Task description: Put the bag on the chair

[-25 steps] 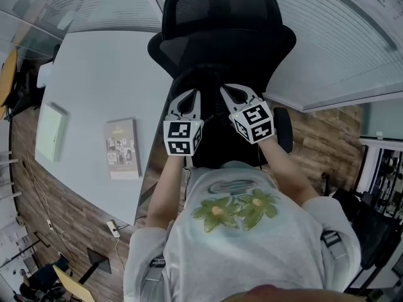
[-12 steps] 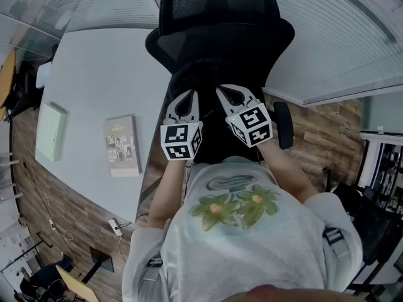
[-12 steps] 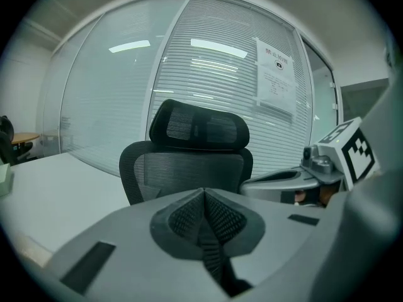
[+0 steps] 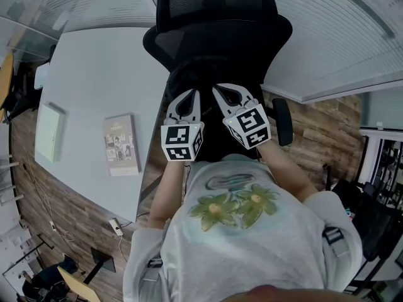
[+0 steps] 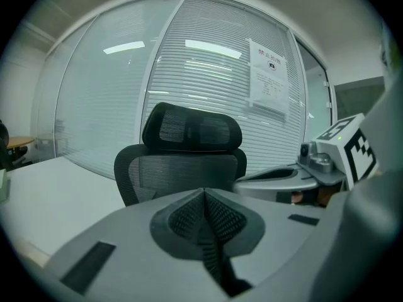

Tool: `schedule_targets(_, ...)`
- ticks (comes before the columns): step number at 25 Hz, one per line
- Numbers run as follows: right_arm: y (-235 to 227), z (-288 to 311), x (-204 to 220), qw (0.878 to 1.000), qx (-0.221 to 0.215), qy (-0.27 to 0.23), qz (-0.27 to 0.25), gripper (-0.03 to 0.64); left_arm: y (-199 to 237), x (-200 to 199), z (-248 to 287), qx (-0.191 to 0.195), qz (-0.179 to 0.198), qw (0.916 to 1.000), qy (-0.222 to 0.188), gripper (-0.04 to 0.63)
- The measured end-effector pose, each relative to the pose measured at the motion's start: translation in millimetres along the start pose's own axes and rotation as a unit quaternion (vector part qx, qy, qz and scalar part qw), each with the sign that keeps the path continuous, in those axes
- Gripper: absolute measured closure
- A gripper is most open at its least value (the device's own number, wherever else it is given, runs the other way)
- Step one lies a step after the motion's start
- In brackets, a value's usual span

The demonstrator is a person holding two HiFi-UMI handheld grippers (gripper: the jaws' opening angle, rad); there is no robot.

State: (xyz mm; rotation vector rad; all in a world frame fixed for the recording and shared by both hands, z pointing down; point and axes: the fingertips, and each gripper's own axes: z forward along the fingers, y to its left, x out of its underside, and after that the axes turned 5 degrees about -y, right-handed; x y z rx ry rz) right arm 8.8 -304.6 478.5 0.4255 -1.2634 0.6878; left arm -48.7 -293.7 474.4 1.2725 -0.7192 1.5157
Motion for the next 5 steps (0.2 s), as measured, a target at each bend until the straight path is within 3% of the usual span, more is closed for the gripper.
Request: schedule_targets(5,4.0,-1.2,1.3,1.0,-0.001,0.001,0.003,0.611,-6.6,-2.0,-2.1,0.013,0.022,0.9996,-0.007,0.58)
